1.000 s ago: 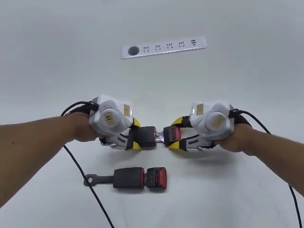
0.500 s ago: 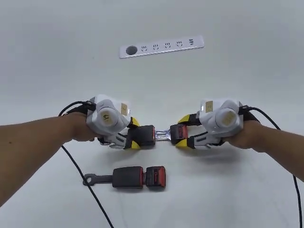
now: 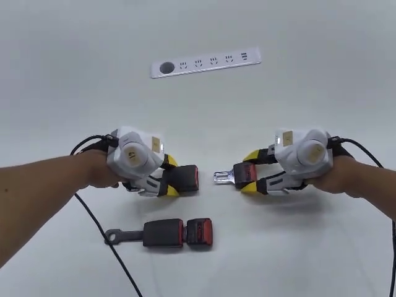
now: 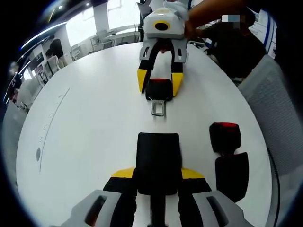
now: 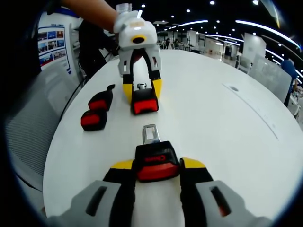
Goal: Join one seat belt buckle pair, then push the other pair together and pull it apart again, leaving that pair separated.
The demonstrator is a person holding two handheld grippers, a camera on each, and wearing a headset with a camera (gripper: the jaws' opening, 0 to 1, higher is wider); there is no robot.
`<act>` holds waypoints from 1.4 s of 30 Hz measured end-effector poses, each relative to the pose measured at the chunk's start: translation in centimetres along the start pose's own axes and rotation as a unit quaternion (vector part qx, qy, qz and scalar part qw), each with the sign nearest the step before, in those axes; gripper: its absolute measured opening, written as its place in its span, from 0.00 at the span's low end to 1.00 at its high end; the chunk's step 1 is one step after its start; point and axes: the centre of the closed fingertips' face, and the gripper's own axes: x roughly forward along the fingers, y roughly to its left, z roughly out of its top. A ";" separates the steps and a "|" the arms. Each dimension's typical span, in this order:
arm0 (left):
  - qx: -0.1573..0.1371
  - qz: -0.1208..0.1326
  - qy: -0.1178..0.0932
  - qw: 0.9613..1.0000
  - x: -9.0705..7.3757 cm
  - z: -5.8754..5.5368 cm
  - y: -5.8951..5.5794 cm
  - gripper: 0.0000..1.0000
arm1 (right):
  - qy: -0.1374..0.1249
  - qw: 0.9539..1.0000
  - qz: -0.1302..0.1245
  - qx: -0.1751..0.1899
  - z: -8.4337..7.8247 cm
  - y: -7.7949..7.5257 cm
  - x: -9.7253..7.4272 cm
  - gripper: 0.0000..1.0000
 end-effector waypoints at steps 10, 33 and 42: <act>-0.001 0.000 0.001 1.000 -0.1 0.2 -0.1 0.34 | 0.005 1.000 -0.002 0.011 -1.7 -0.5 -2.2 0.37; -0.012 0.003 -0.007 1.000 -0.2 0.2 -0.2 0.35 | 0.014 1.000 -0.010 0.025 -2.8 -0.5 -4.5 0.38; -0.159 0.009 -0.094 0.983 -1.7 2.7 0.7 0.67 | -0.020 0.996 -0.045 0.081 -1.0 -0.6 -5.1 0.56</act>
